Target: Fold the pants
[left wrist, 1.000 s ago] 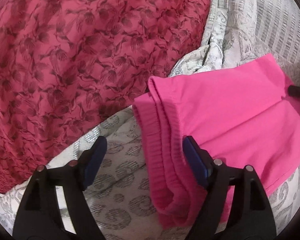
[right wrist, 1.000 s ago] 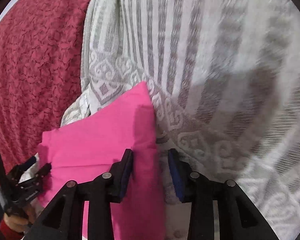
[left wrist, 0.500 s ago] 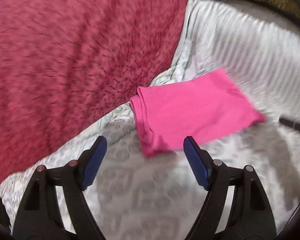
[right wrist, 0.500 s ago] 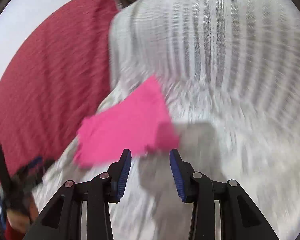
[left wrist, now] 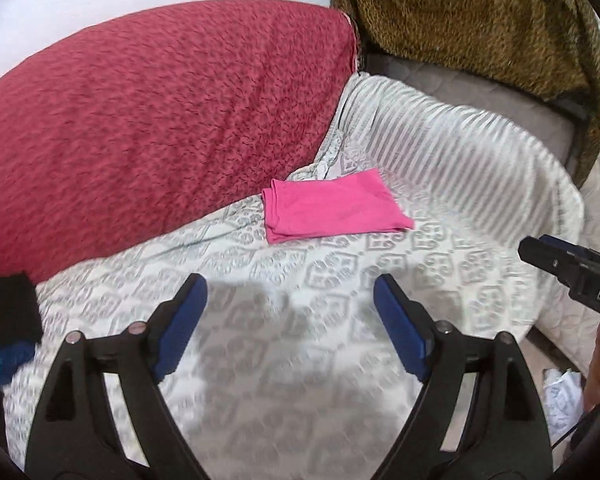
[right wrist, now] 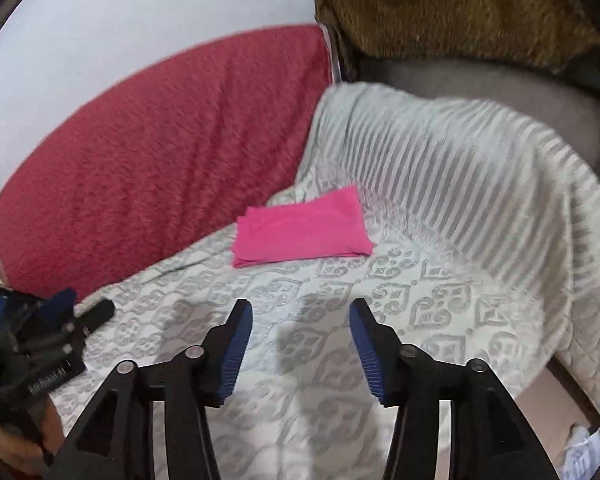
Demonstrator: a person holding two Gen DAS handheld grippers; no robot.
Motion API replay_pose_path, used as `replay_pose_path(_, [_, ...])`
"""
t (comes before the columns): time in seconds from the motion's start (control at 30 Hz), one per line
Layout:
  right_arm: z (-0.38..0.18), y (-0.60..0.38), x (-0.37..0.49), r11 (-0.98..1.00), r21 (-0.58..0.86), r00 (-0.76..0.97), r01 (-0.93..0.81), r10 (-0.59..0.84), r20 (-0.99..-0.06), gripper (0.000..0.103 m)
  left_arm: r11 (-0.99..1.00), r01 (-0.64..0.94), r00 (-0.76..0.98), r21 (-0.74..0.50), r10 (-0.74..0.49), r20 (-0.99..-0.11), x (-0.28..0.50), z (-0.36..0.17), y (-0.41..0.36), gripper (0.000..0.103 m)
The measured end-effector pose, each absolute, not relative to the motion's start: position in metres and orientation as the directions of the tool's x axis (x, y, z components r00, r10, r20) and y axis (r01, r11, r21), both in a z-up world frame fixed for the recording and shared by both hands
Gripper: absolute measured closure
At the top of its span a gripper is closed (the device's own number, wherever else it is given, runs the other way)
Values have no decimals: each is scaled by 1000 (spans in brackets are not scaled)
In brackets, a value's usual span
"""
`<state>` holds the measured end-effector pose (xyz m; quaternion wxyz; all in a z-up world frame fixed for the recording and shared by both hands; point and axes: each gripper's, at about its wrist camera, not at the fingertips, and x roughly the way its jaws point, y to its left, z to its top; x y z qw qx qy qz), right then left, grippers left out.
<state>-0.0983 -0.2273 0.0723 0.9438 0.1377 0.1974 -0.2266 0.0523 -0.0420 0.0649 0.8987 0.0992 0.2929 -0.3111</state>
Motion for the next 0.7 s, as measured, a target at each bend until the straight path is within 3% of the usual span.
replay_pose_path(0.03, [76, -221, -105, 859, 171, 822, 483, -376, -428, 49, 789, 614, 632, -16, -504, -589, 41, 70, -35, 10])
replay_pose_path(0.23, [90, -175, -153, 859, 112, 813, 499, -419, -404, 46, 793, 607, 687, 55, -489, -538, -16, 97, -15, 10])
replay_pose_path(0.7, [92, -138, -210, 859, 118, 817, 498, -420, -395, 45, 797, 603, 703, 24, -517, -488, -78, 111, 8, 5])
